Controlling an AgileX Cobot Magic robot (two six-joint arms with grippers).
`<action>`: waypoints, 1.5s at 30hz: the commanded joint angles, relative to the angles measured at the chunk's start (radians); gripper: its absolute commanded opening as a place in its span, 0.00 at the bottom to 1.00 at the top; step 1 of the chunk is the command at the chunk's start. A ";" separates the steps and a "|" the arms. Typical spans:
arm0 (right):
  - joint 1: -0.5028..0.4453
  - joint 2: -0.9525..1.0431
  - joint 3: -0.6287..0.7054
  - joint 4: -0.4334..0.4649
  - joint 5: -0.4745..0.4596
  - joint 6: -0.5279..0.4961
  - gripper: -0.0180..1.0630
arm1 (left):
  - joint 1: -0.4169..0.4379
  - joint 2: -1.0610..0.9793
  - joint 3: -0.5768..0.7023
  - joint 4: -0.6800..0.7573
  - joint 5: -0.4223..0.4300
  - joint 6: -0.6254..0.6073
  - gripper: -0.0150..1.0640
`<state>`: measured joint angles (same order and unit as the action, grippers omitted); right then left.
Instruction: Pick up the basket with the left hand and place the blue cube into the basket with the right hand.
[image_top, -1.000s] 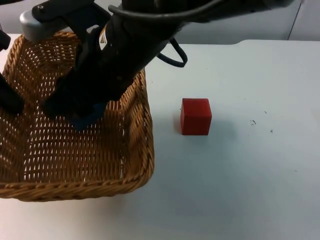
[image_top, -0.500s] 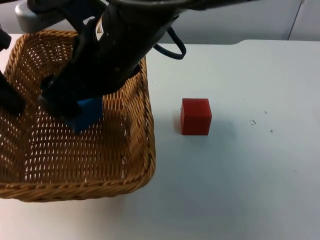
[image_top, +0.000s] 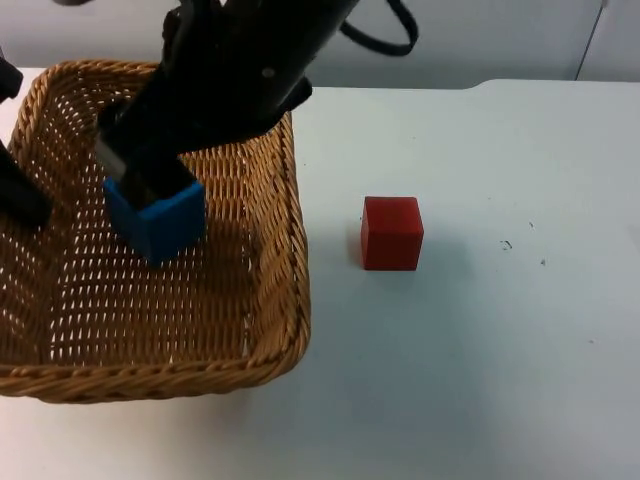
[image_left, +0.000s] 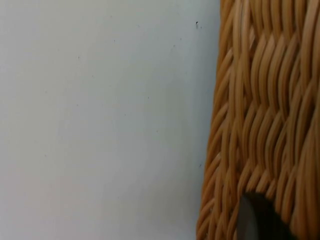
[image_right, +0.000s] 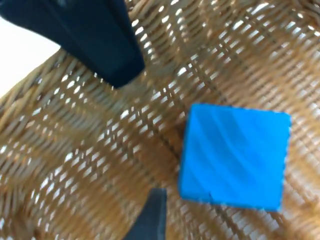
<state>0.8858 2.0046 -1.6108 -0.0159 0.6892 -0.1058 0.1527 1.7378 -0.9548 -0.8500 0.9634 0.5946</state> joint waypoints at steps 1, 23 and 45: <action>0.006 -0.054 -0.010 -0.016 0.048 -0.007 0.80 | 0.003 -0.006 -0.009 -0.050 -0.005 0.009 0.01; 0.006 -0.402 -0.010 -0.008 0.295 -0.043 0.78 | 0.003 0.232 -0.144 -0.170 -0.044 0.177 0.01; 0.006 -0.837 0.344 -0.007 0.139 0.002 0.78 | 0.003 0.356 -0.198 -0.165 -0.072 0.237 0.01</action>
<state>0.8858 1.1813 -1.2783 -0.0276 0.8554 -0.1094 0.1527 2.0944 -1.1454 -0.9944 0.8869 0.8108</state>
